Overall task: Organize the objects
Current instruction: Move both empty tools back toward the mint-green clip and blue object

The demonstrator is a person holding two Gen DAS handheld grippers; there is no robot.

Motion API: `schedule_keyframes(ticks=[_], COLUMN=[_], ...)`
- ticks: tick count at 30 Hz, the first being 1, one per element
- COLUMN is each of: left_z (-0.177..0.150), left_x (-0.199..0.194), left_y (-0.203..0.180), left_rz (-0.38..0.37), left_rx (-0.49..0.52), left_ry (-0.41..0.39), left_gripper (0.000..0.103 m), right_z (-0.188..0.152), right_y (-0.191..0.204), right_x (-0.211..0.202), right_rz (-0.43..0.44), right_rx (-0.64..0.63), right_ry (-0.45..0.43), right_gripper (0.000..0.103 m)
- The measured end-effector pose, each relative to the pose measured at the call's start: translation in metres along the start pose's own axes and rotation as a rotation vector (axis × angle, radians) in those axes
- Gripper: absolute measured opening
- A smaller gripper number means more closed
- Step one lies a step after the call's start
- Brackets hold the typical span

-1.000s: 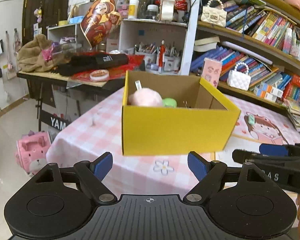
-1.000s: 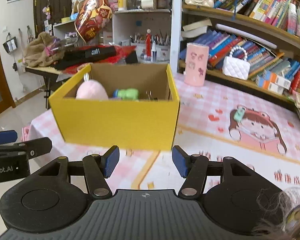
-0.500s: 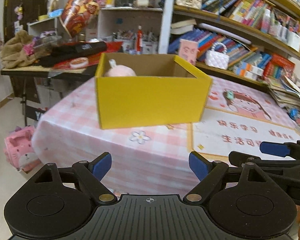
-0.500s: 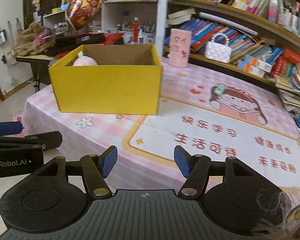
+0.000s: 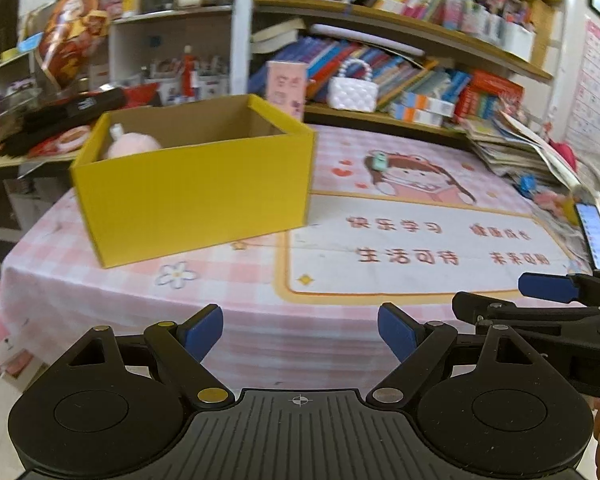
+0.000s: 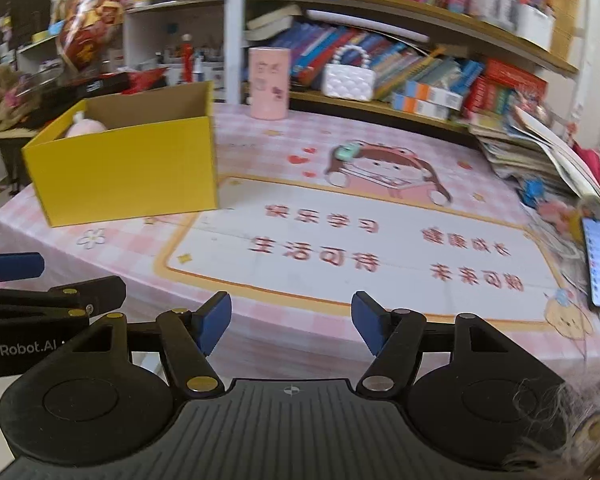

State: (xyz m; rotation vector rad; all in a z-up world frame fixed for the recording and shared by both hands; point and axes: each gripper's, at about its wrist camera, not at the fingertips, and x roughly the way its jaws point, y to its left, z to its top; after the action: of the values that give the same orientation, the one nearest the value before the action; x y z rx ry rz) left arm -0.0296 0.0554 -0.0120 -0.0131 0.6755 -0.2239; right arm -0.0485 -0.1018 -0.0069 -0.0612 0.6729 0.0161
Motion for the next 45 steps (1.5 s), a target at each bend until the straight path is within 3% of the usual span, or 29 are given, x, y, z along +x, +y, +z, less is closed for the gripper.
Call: schedule_keyframes(ticks=[17,30,45], left_z=[0.02,0.039,0.071], left_x=[0.039,0.079,0.131], left_y=[-0.07,-0.115,-0.143], left_rz=[-0.075,-0.096,-0.038], left_rx=[0.096,0.094,0.053], left_ry=[0.031,0.065,0.074], left_gripper=[0.087,0.087,0.087], right_z=[-0.001,0.01,0.043], right_y=[-0.075,-0.132,-0.182], right_x=[0.013,0.038,0.091], right_rz=[-0.091,-0.108,-0.072], right_rx=[0.101,0.123,0.118], right_ry=[0.04,0.09,0.109], right_gripper=[0.064,0.064,0.064])
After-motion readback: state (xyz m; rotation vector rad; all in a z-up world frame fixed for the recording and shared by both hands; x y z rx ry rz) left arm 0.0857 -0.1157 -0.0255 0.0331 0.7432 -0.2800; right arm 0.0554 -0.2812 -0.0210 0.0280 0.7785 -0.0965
